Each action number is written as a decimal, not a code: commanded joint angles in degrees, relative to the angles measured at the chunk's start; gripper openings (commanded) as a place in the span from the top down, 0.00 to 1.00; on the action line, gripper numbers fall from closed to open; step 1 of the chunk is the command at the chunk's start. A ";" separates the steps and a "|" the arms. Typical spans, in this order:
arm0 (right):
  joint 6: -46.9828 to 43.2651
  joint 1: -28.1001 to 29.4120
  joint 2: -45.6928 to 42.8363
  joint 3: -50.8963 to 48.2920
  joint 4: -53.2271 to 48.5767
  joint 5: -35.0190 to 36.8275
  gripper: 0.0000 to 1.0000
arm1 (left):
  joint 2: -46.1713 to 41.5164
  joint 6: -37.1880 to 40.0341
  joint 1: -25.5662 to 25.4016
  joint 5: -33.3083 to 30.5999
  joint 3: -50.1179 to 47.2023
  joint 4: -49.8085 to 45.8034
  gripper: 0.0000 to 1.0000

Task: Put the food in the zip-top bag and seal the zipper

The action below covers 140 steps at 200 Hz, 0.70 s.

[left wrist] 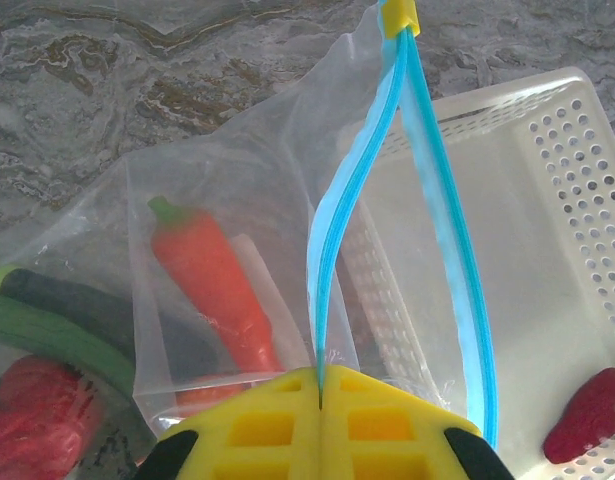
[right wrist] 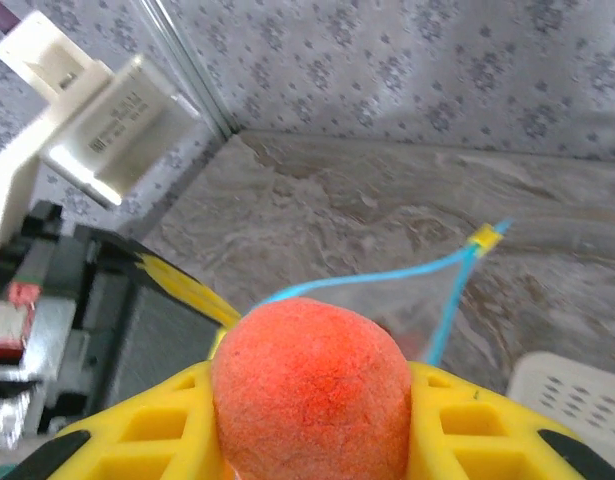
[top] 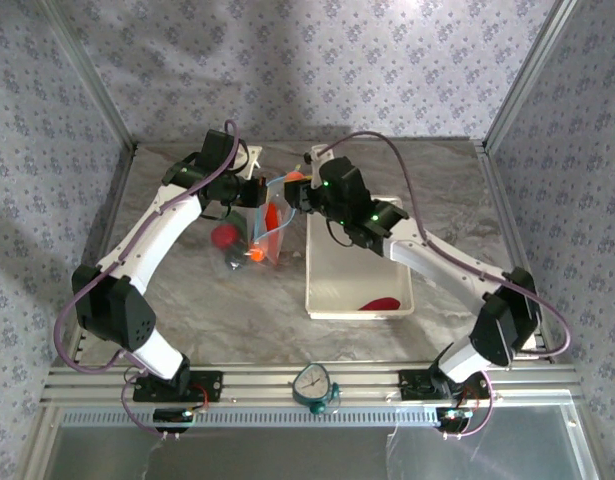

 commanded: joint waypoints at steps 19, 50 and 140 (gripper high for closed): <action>2.05 1.53 5.30 1.96 4.34 2.59 0.67 | -0.66 -1.10 0.92 2.38 3.31 1.40 1.00; 2.74 2.03 6.17 0.96 2.34 4.19 0.67 | -0.93 -1.54 1.73 3.39 3.49 2.12 1.00; 0.99 0.10 10.38 8.57 -12.05 -2.07 0.45 | -0.62 -1.70 1.81 5.27 3.78 3.08 1.00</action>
